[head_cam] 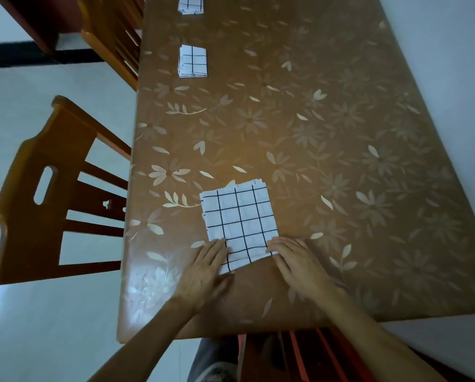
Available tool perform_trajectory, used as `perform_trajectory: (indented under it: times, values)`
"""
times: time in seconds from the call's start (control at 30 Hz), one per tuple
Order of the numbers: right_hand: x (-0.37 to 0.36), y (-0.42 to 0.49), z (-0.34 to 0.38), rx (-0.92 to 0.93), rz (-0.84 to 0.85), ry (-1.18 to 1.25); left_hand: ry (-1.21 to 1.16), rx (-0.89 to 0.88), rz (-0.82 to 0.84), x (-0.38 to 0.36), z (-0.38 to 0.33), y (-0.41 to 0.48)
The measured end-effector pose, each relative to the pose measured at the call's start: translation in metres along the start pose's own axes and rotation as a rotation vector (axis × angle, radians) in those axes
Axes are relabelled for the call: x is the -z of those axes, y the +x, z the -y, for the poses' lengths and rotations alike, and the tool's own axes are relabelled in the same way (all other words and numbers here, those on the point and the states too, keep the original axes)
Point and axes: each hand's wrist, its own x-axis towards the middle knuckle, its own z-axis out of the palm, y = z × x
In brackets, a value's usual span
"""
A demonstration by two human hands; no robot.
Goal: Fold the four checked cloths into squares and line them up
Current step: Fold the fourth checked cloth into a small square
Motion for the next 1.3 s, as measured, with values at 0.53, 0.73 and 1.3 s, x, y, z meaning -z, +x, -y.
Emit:
perform_trajectory:
  times: [0.53, 0.73, 1.3]
  values:
    - [0.026, 0.009, -0.011, -0.589, 0.202, 0.547, -0.710, 0.465, -0.088, 0.029, -0.010, 0.011]
    - [0.008, 0.016, -0.014, -0.735, 0.114, 0.505, -0.640, 0.493, 0.063, 0.029, 0.004, 0.029]
    - [-0.005, 0.021, 0.000, -0.886, -0.081, 0.347, -0.227, 0.557, 0.026, 0.031, -0.011, 0.058]
